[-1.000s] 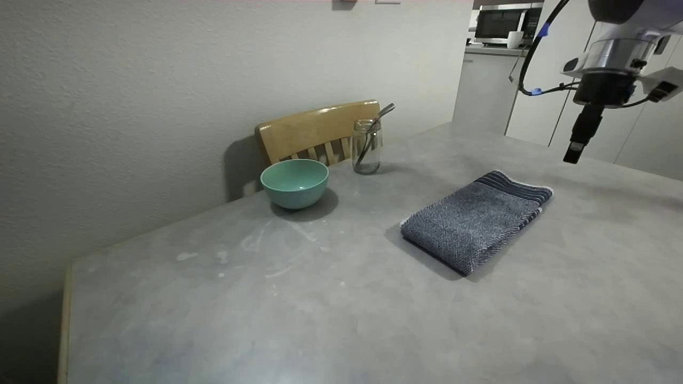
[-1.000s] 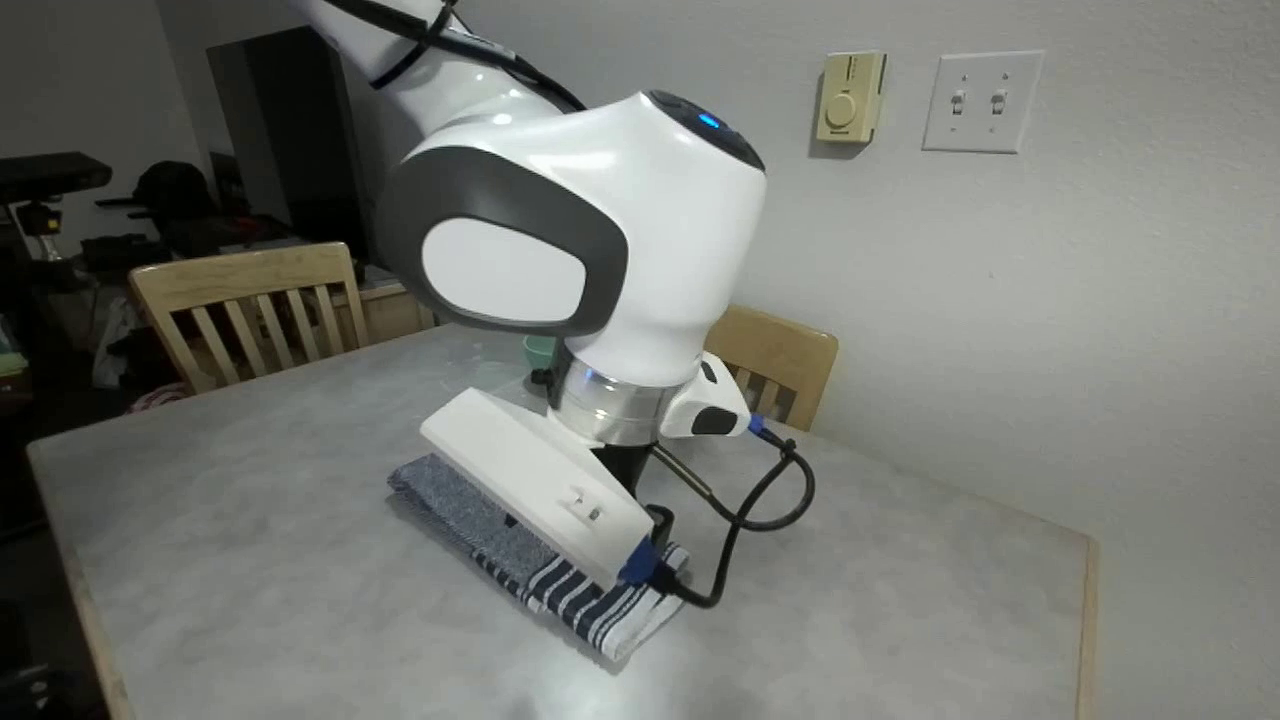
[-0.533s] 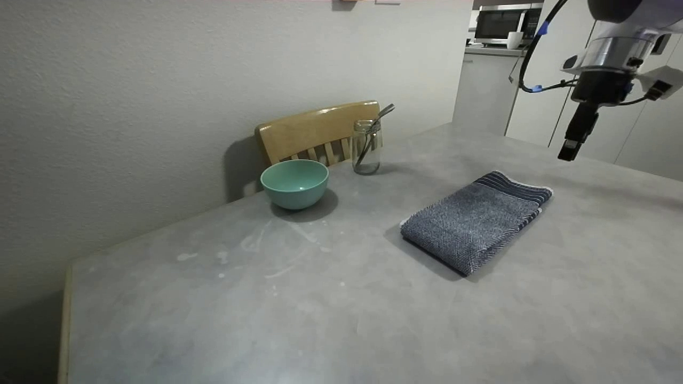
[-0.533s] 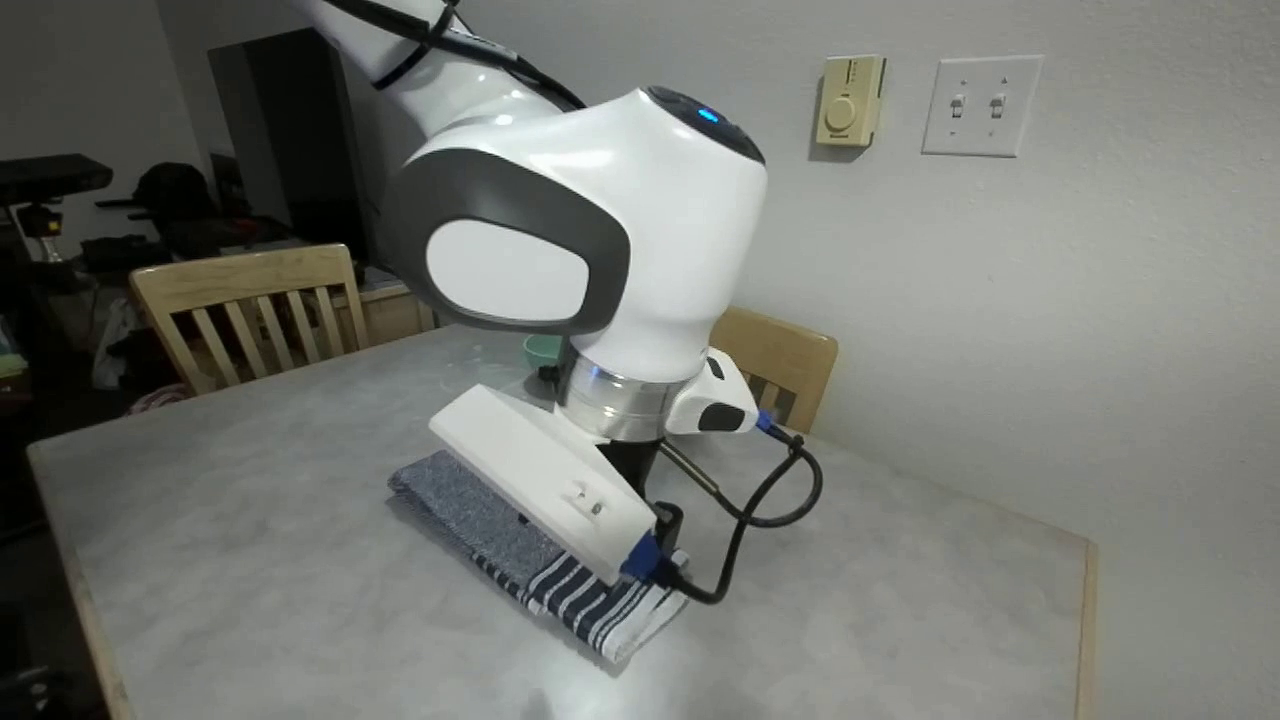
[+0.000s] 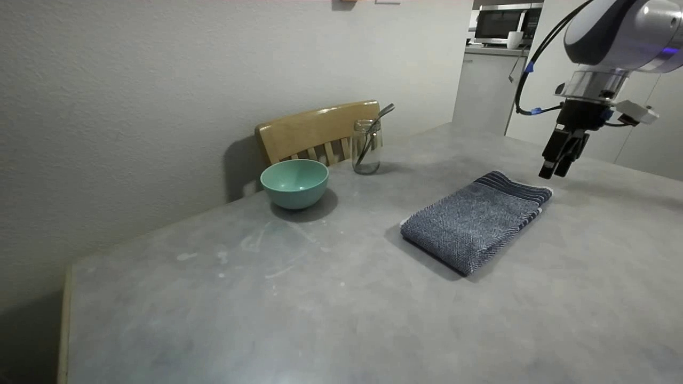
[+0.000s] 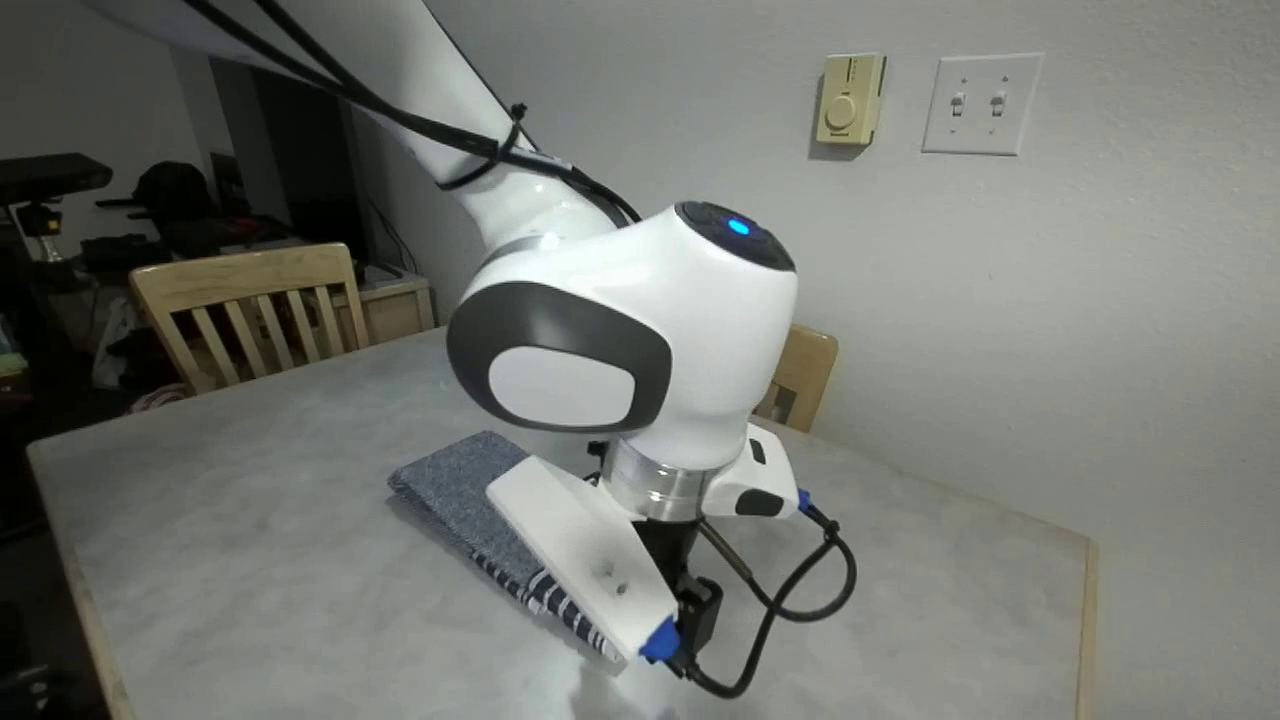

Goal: Unfold the towel once

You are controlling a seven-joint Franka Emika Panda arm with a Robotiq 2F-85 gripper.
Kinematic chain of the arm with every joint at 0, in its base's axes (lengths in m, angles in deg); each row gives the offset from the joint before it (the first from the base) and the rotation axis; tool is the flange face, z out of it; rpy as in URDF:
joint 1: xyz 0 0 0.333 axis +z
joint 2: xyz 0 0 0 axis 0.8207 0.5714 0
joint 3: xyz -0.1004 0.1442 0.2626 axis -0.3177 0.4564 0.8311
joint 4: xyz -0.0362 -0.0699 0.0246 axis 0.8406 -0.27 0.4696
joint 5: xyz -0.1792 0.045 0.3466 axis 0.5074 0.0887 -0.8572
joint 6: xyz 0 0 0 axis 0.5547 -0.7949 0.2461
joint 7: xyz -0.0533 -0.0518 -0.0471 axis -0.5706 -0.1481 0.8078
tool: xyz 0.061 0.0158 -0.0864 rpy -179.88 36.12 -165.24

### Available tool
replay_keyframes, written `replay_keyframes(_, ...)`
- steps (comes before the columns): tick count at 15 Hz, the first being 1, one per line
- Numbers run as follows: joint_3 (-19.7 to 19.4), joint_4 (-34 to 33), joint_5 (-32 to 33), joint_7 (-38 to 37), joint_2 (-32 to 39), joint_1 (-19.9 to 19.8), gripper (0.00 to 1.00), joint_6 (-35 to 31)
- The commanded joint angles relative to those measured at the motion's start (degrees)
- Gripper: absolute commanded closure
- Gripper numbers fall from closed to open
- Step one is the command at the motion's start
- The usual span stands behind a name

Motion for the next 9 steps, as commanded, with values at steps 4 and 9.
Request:
replay_keyframes(4,6.76,-6.80,-2.11,1.22,6.72,-7.99,0.00,2.84)
replay_keyframes(9,10.85,-11.43,-7.41,3.77,10.47,-13.34,0.00,8.20)
